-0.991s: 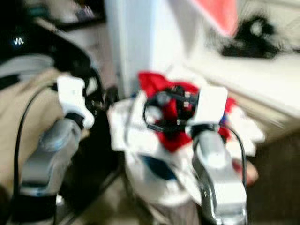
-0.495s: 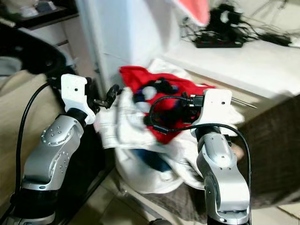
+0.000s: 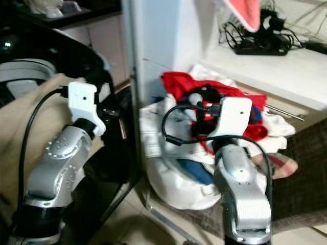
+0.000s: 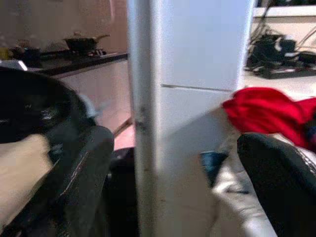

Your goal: Clothes washing

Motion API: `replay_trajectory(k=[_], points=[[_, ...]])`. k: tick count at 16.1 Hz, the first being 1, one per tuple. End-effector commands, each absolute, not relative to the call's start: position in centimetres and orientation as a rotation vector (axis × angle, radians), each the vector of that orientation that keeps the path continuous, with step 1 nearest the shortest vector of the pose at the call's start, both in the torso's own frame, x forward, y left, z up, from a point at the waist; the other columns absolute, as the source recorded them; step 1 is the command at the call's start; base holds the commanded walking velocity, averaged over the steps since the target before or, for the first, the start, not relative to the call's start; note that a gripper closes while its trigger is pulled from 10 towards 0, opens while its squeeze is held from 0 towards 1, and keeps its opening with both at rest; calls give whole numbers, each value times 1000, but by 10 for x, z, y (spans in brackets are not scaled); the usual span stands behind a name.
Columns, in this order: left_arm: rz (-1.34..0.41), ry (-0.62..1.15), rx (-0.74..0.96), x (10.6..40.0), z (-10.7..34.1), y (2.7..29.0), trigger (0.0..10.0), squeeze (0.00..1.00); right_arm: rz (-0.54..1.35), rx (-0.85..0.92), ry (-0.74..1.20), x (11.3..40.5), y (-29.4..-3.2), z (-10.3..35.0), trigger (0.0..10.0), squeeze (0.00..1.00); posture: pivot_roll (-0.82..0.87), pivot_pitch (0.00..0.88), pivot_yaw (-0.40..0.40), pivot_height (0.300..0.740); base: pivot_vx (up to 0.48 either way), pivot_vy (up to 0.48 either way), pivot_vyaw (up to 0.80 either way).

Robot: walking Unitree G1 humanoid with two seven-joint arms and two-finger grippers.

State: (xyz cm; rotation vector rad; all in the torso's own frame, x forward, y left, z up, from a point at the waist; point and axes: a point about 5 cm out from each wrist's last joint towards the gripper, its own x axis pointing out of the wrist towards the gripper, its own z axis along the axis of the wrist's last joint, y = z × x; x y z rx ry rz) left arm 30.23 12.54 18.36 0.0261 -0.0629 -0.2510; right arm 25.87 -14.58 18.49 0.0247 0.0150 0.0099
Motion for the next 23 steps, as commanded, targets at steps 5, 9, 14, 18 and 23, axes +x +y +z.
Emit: replay_trajectory(k=[5,9,14,18,23], points=[[-263,-66,29,304,185,121,10000,0,-7,19,-4,261,-151,188,10000,0,-93,0,6,740,0,311,0],[-250,-77,86,305,188,120,10000,0,-15,19,-8,261,-151,188,10000,0,-94,0,13,740,0,-338,0],[-296,-84,53,303,188,116,10000,0,-41,14,-11,262,-155,187,10000,0,-93,0,17,740,0,0,0],[-275,-89,31,304,190,117,10000,0,-50,-31,-26,264,-157,191,10000,0,-96,0,18,740,313,0,0],[-269,-94,22,304,191,119,10000,0,-48,-13,-40,264,-158,193,10000,0,-95,0,15,740,356,0,640]])
